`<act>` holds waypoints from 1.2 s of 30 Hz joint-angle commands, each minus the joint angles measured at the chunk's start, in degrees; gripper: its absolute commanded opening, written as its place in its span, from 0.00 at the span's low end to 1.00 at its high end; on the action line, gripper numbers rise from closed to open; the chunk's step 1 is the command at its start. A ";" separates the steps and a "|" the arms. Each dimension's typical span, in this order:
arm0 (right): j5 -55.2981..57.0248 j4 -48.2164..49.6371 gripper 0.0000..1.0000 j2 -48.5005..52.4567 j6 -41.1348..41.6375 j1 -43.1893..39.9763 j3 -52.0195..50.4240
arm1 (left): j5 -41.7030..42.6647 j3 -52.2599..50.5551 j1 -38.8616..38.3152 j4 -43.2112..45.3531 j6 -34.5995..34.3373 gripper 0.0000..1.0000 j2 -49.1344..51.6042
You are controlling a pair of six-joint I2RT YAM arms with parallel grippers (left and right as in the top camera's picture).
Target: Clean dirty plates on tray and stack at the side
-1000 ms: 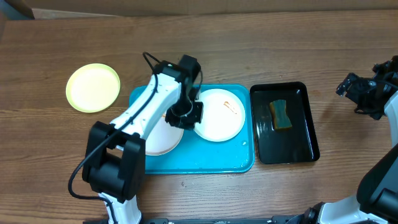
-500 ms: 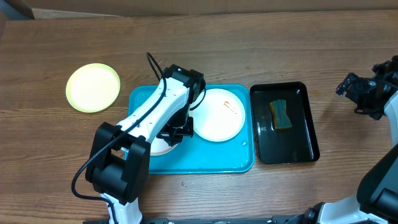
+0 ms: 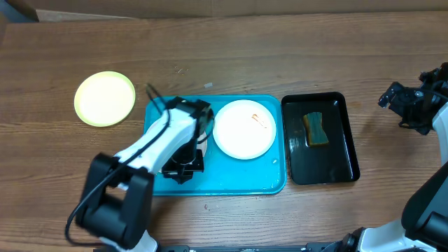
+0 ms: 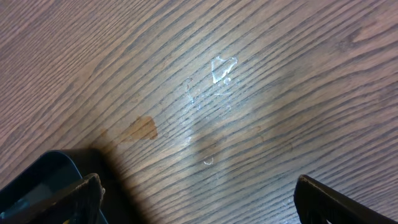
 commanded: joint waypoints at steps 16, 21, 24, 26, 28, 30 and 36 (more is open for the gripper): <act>-0.11 0.31 1.00 -1.22 0.24 0.15 1.55 | -6.19 -8.11 1.73 15.89 -3.72 0.04 -2.43; -0.11 0.33 1.00 -1.22 0.24 0.15 1.55 | -8.76 -8.11 1.73 20.13 -3.76 0.04 -2.43; -0.09 0.31 1.00 -1.22 0.24 0.15 1.55 | -8.76 -7.93 1.73 22.88 -3.74 0.04 -2.43; -0.11 0.33 1.00 -1.22 0.24 0.15 1.55 | -8.72 -6.75 1.73 23.52 -3.28 0.04 -2.43; -0.11 0.31 1.00 -1.22 0.24 0.15 1.55 | -8.15 -4.15 1.73 21.59 -2.67 0.04 -2.54; -0.09 0.31 1.00 -1.22 0.24 0.15 1.55 | -7.82 -0.09 1.68 17.68 -2.64 0.04 -3.04; -0.11 0.31 1.00 -1.22 0.24 0.15 1.55 | -1.05 8.57 -0.87 13.33 -2.23 0.29 -7.48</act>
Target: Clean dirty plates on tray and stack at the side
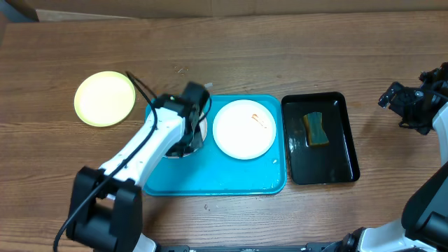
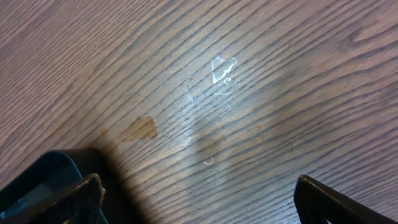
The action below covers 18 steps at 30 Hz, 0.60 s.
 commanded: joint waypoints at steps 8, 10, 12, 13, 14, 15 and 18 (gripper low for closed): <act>-0.09 0.33 1.00 -1.22 0.22 0.13 1.55 | 8.57 1.79 -6.54 2.93 -3.37 0.38 -0.59; -0.11 0.33 1.00 -1.22 0.22 0.13 1.55 | 8.52 1.70 -7.45 3.56 -4.35 0.36 0.90; -0.11 0.35 1.00 -1.22 0.22 0.13 1.55 | 8.44 1.70 -8.17 5.01 -4.26 0.36 2.10; -0.11 0.33 1.00 -1.22 0.22 0.13 1.55 | 8.44 1.70 -8.33 5.44 -4.26 0.36 2.56; -0.11 0.33 1.00 -1.22 0.22 0.13 1.55 | 8.48 1.70 -8.35 5.70 -4.28 0.37 2.78; -0.11 0.33 1.00 -1.22 0.22 0.13 1.55 | 8.37 1.66 -8.35 5.88 -4.28 0.37 3.21; -0.42 0.37 1.00 -1.22 0.24 0.13 1.55 | 8.28 1.16 -8.33 6.69 -4.26 0.36 4.20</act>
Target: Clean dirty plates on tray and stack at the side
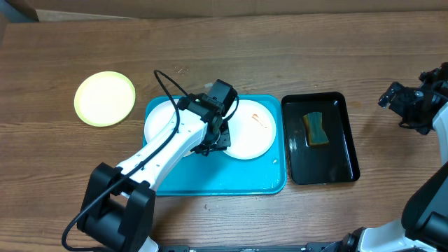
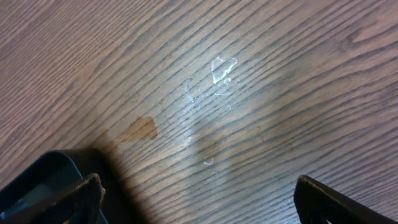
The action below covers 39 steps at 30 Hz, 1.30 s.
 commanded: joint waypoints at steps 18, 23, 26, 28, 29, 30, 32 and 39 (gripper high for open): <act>-3.89 -18.47 0.86 -1.86 -7.67 17.64 5.03 | 0.46 -2.95 -0.20 8.85 -1.38 0.31 6.80; 4.90 -21.18 0.82 -1.64 -7.30 28.50 4.37 | 0.44 -2.95 -0.20 9.73 -1.36 0.29 7.58; 9.99 -20.55 0.82 -1.60 -7.26 32.39 2.23 | 0.46 -2.95 -0.20 10.10 -0.55 0.29 7.58; 12.76 -18.18 0.82 -1.57 -6.14 33.75 0.09 | 0.61 -2.95 -0.17 10.12 -0.26 0.28 7.58; 13.79 -16.87 0.82 -1.53 -5.31 33.97 -0.94 | 0.61 -2.95 -0.15 10.12 -0.26 0.28 7.58; 14.19 -15.63 0.82 -1.53 -4.52 33.97 -2.01 | 0.63 -2.95 -0.15 10.14 -0.24 0.28 7.58; 14.03 -13.42 0.81 -1.53 -4.00 33.88 -3.98 | 0.76 -2.95 -0.15 10.10 -0.11 0.27 7.58; 9.57 -5.68 0.76 -1.53 -3.98 33.97 -10.16 | 1.05 -2.95 -0.15 10.19 0.61 0.28 7.58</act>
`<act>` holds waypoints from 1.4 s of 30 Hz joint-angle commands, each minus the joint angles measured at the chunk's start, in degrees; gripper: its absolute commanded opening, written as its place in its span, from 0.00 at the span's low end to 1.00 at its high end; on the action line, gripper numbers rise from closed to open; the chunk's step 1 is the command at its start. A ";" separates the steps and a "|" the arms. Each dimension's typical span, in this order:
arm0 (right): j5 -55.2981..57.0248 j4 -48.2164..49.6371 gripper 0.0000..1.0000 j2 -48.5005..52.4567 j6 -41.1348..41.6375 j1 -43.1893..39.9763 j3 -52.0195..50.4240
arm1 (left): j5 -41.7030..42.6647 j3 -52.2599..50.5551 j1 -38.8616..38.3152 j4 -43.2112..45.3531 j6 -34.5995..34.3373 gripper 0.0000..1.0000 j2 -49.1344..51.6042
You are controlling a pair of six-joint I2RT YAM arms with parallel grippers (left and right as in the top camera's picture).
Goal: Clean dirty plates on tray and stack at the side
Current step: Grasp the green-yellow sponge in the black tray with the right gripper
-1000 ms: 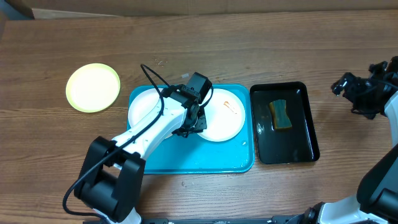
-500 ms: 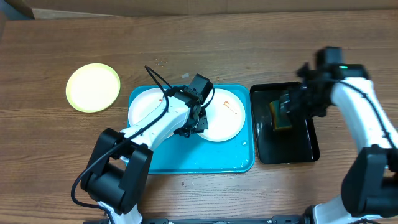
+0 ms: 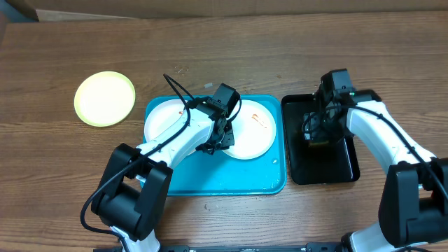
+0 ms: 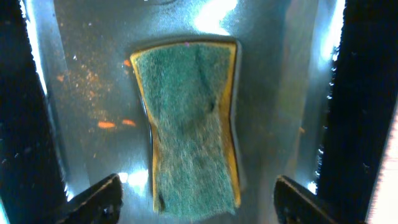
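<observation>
A blue tray [image 3: 210, 183] holds two white plates. The left plate [image 3: 162, 120] looks clean. The right plate [image 3: 250, 133] has orange smears near its top. My left gripper [image 3: 218, 142] hangs at the right plate's left edge, and the overhead view does not show how its jaws stand. A green and yellow sponge [image 4: 189, 118] lies in the wet black tray [image 3: 337, 168]. My right gripper [image 4: 199, 202] is just above the sponge, open, with one finger on each side of it.
A yellow-green plate [image 3: 105, 98] sits on the wooden table to the left of the blue tray. Orange crumbs [image 4: 106, 124] float in the black tray's water. The black tray stands right against the blue tray's right side.
My right arm has moved from the table's far right edge to over the black tray, open around the sponge. My left gripper stays at the smeared plate's left edge.
At first my left arm lay across the tray's left half, gripper near the tray's middle, with my right arm parked at the far right. Then the left gripper was at the tray's upper left, later beside the smeared plate with the left plate uncovered. Now the right gripper straddles the sponge.
</observation>
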 commanded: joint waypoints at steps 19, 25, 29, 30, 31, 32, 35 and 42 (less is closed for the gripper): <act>-2.56 -7.32 0.04 -1.44 11.19 -0.09 -6.56 | 2.14 -0.42 -0.11 0.00 3.74 0.28 0.94; -2.93 -9.86 0.73 -1.44 10.62 -0.11 -2.05 | 2.21 -0.42 -0.11 0.07 3.87 0.30 0.94; -2.78 -4.90 0.82 -1.42 10.45 -0.11 -1.68 | 3.43 -0.42 -0.11 0.24 3.87 0.30 0.94; -2.10 -2.95 0.82 -1.36 10.45 -0.11 -1.79 | 3.43 -0.42 -0.11 0.28 3.87 0.31 0.94; -1.88 -1.97 0.82 -1.36 10.45 -0.11 -1.95 | 3.41 -0.42 -0.11 0.33 3.87 0.30 0.94; -1.84 -0.59 0.82 -1.36 10.45 -0.11 -2.38 | 3.41 -0.42 -0.11 0.37 3.87 0.31 0.94; -1.79 2.69 0.82 -1.29 10.45 -0.09 -4.22 | 3.43 -0.42 -0.11 0.35 3.87 0.31 0.94; -0.98 8.35 0.36 -1.22 10.45 -0.09 -7.98 | 3.37 -0.42 -0.11 0.42 3.87 0.33 0.94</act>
